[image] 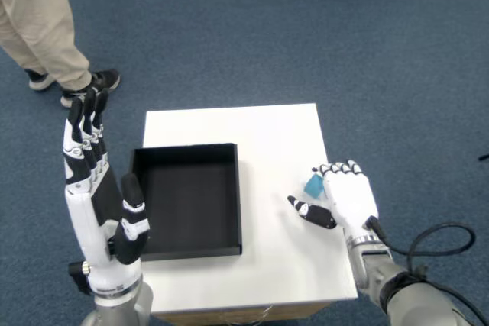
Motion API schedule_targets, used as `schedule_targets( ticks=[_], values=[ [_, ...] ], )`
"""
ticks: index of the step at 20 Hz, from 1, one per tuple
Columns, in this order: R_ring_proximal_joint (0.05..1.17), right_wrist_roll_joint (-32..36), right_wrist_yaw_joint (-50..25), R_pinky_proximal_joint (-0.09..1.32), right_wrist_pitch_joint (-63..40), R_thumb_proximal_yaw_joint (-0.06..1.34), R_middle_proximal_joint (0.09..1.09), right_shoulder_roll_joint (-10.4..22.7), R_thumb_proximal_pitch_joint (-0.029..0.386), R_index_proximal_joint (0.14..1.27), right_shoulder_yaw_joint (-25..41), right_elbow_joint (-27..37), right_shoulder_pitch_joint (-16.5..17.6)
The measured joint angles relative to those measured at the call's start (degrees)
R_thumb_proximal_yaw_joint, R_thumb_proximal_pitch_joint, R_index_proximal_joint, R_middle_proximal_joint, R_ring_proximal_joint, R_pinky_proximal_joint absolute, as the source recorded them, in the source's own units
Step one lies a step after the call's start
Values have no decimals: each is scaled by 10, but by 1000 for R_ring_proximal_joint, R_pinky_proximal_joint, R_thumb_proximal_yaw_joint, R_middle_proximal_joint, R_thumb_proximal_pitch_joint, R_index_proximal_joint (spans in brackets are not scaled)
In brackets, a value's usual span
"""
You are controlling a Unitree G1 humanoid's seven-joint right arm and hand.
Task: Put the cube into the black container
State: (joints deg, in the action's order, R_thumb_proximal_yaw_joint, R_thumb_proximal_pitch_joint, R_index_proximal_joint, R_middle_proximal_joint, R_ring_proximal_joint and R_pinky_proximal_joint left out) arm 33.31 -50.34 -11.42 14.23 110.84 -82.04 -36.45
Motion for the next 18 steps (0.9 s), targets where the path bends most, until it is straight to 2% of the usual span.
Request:
schedule_targets(
  ticks=[18],
  values=[
    [263,16,32,109,10,466,316,20,-19,441,-17,0,1]
  ],
)
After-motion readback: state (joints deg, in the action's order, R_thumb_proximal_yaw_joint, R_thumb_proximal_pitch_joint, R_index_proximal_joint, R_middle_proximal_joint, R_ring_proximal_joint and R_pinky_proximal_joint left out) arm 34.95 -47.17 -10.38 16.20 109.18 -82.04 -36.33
